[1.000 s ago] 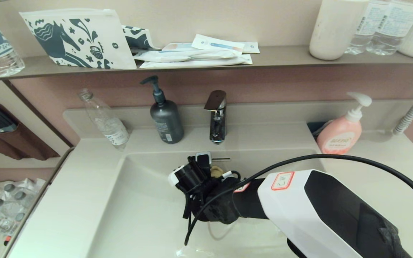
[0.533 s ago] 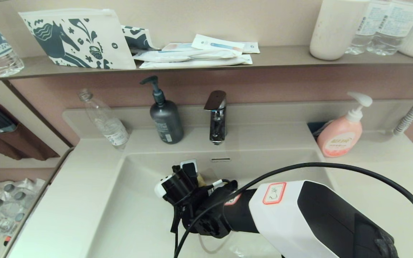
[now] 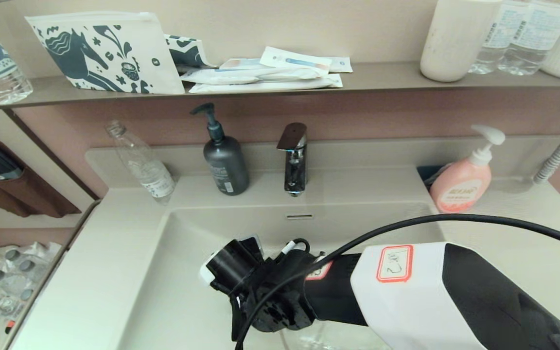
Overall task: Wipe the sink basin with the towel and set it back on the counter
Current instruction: Wipe the sink
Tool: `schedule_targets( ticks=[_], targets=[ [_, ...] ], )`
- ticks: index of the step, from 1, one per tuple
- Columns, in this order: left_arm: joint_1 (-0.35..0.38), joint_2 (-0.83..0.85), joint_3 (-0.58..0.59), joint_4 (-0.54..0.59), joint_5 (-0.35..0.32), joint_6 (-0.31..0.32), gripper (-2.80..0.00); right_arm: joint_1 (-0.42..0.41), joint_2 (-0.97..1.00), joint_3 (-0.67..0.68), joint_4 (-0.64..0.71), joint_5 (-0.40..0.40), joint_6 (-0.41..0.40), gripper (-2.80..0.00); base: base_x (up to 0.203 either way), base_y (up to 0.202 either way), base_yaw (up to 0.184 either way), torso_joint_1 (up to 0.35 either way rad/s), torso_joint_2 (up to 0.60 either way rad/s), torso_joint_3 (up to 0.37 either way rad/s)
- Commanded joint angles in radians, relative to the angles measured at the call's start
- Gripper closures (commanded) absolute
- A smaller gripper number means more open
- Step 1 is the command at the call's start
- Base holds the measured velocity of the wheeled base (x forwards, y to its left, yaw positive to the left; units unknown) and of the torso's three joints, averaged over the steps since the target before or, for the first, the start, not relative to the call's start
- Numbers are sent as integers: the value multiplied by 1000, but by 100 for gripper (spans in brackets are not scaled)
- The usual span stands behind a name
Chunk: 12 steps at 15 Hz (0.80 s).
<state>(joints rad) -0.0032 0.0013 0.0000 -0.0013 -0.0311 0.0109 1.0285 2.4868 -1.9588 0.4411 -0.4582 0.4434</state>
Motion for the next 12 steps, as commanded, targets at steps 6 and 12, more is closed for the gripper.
schedule_targets(
  ticks=[6,12],
  targets=[
    [0,0,0,0,0,0,0,-36,-80,70,507,-176,29,0,0,0,0,0,0,0],
    [0,0,0,0,0,0,0,-170,-123,138,620,-227,103,0,0,0,0,0,0,0]
  ],
)
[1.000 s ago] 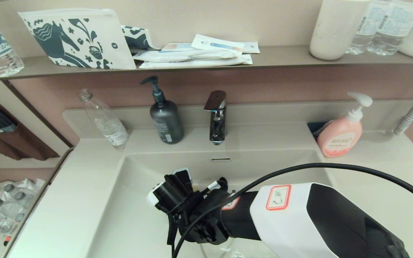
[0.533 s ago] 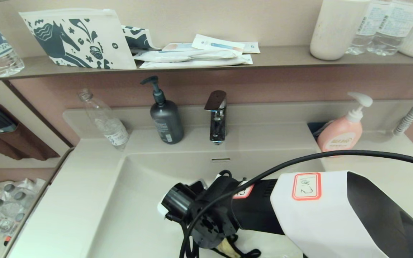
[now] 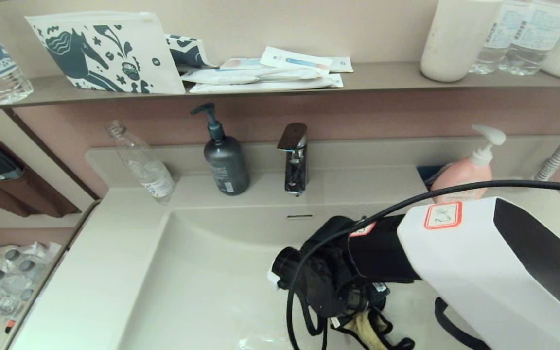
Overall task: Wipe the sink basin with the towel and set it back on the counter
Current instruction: Wipe the sink
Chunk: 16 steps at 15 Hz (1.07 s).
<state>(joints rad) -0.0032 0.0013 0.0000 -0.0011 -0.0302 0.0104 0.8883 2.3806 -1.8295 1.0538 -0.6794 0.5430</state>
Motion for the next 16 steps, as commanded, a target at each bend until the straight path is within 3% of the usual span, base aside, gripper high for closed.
schedule_targets(
  ticks=[1,5,12,16],
  targets=[
    [0,0,0,0,0,0,0,-57,-20,10,7,-23,3,0,0,0,0,0,0,0],
    [0,0,0,0,0,0,0,-117,-21,5,-60,-40,9,0,0,0,0,0,0,0],
    [0,0,0,0,0,0,0,-153,37,6,-470,-40,59,0,0,0,0,0,0,0],
    [0,0,0,0,0,0,0,-124,84,6,-710,-40,69,0,0,0,0,0,0,0]
  ],
)
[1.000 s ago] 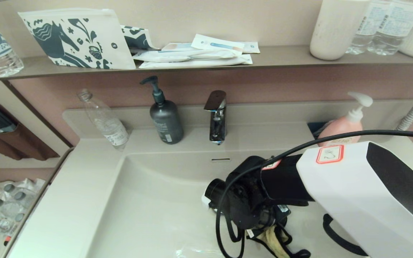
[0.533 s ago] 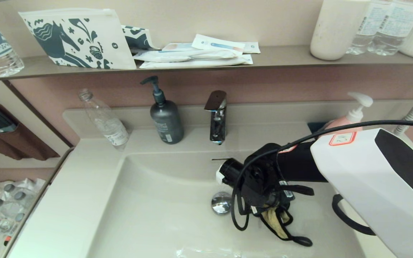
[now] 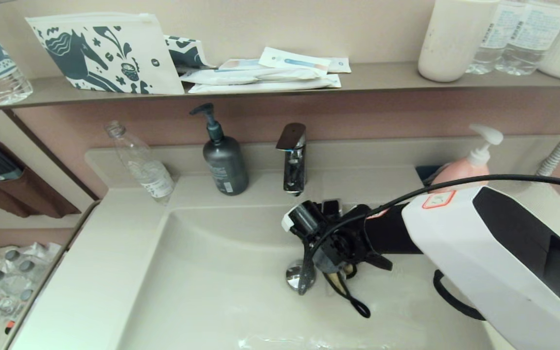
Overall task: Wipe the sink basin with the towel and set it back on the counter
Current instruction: Wipe the sink
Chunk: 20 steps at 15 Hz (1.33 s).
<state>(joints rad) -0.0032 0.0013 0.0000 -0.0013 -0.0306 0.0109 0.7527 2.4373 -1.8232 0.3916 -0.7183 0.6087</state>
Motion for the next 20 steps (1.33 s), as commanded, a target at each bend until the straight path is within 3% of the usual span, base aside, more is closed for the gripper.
schedule_targets(
  ticks=[1,10,20],
  targets=[
    [0,0,0,0,0,0,0,27,31,-1,-74,-1,3,0,0,0,0,0,0,0],
    [0,0,0,0,0,0,0,156,74,-7,-309,13,-122,0,0,0,0,0,0,0],
    [0,0,0,0,0,0,0,294,69,-7,-341,177,-136,0,0,0,0,0,0,0]
  ],
)
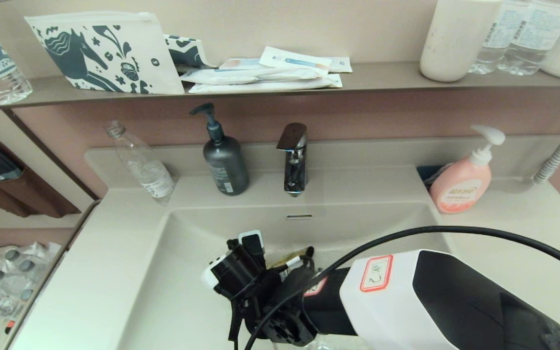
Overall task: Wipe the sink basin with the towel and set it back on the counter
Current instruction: Wipe the sink
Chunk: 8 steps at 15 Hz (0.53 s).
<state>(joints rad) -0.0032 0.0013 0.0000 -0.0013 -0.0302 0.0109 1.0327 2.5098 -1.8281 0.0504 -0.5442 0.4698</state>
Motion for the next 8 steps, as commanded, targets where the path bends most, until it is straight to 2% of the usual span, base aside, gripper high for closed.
schedule_targets(
  ticks=[1,5,8],
  targets=[
    [0,0,0,0,0,0,0,19,-6,-4,-2,14,3,0,0,0,0,0,0,0],
    [0,0,0,0,0,0,0,9,-2,-111,-8,13,0,0,0,0,0,0,0,0],
    [0,0,0,0,0,0,0,-18,8,-140,-56,-6,-72,0,0,0,0,0,0,0]
  ],
)
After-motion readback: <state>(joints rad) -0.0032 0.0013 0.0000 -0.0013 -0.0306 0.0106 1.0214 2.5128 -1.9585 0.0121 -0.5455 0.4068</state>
